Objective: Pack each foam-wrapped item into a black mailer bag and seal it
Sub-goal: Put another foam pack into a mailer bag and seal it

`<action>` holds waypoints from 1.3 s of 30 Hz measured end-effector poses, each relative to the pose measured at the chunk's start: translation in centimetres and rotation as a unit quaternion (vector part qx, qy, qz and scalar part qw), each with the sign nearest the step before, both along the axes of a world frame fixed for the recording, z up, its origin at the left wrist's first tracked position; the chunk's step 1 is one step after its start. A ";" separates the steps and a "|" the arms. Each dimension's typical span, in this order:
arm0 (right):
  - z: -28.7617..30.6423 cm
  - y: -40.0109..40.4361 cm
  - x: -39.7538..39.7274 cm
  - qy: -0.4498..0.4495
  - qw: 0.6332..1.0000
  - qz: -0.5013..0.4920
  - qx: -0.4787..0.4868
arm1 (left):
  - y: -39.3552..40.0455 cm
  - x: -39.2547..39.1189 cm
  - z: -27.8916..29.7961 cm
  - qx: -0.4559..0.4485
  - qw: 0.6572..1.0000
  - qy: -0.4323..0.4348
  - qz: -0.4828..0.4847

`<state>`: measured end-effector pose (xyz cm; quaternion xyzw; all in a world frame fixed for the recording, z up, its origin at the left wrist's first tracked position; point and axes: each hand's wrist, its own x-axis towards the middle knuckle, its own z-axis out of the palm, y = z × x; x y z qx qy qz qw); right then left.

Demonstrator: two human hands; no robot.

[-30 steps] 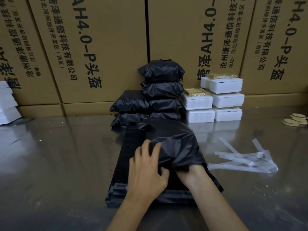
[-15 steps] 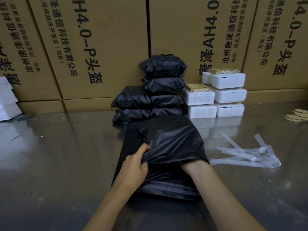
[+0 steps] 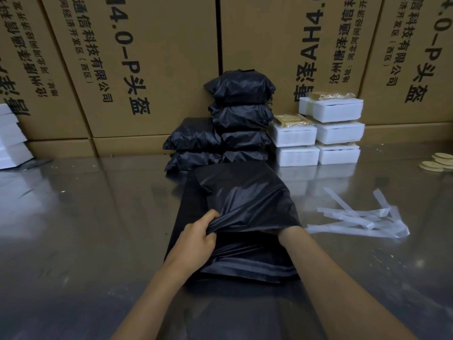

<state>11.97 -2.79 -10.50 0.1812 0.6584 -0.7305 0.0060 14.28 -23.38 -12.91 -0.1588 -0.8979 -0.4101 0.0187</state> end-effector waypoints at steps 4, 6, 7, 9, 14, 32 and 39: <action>-1.4 0.7 0.4 -0.005 0.995 0.042 0.094 | -0.2 0.0 -0.3 -0.014 0.999 0.011 0.032; -1.4 0.5 1.2 -0.060 0.980 0.076 0.175 | -0.2 0.1 -0.2 -0.020 0.998 0.024 0.054; -1.6 0.4 1.5 -0.078 0.972 0.088 0.202 | -0.2 0.2 -0.1 -0.030 0.997 0.033 0.066; -1.7 -0.1 2.5 -0.088 0.957 0.144 0.238 | -0.2 0.6 0.1 -0.067 0.992 0.054 0.091; -1.7 0.5 5.5 -0.081 0.900 0.226 0.363 | -1.6 1.9 0.7 -0.137 0.973 0.132 0.131; 10.6 3.9 7.6 0.207 0.884 0.039 0.416 | -2.1 -2.9 8.4 -0.048 0.999 0.009 -0.016; 2.7 2.3 -2.5 0.152 0.916 0.038 0.368 | 4.4 -8.6 4.7 0.080 0.990 -0.116 -0.019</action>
